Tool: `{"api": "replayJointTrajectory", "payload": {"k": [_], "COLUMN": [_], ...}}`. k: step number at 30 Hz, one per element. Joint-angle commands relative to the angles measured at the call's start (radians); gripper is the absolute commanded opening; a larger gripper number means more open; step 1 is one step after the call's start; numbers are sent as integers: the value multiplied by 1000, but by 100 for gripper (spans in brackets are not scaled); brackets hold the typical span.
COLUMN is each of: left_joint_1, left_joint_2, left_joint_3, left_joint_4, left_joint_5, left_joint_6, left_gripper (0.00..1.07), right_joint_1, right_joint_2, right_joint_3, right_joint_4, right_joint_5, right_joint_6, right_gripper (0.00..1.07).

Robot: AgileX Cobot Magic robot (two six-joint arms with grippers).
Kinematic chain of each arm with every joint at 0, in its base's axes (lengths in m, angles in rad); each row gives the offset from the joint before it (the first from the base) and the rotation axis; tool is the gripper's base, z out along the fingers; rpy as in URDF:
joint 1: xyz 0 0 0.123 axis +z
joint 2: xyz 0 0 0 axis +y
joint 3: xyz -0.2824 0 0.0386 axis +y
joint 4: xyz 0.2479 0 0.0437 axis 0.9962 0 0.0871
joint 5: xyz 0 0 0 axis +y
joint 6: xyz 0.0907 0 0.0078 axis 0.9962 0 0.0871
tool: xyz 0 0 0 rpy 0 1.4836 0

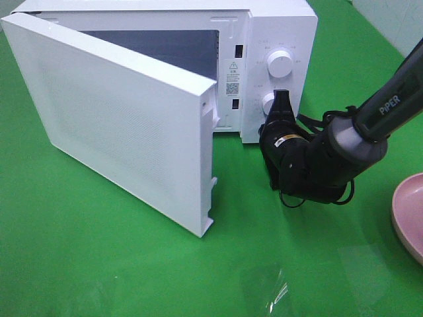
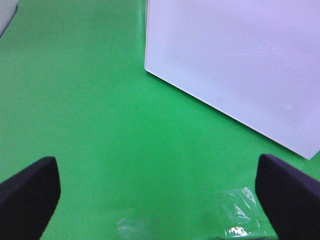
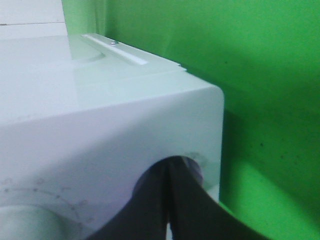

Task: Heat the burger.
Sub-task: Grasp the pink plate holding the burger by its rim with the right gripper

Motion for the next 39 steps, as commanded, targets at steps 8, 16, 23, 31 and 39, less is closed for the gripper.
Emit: {"api": "replayJointTrajectory", "payload": {"k": [8, 16, 23, 31, 39], "left_joint_1": [-1, -1, -1, -1, -1], "left_joint_2": [0, 0, 0, 0, 0], "left_joint_3": [1, 1, 1, 1, 1], "left_joint_4": [-10, -10, -10, -10, -10], "left_joint_5": [-4, -4, -4, -4, -4], "left_joint_6": [2, 2, 2, 2, 2], "left_gripper": [98, 98, 98, 98, 98], "right_joint_1": [-60, -42, 3, 62, 65], "right_joint_2": [-6, -46, -80, -113, -216], "right_joint_3": [-103, -41, 57, 164, 299], "right_joint_4": [-59, -57, -59, -55, -83], "right_joint_5": [-265, -224, -191, -167, -168], "right_joint_6": [-10, 5, 63, 132, 139], "right_gripper": [0, 0, 0, 0, 2]}}
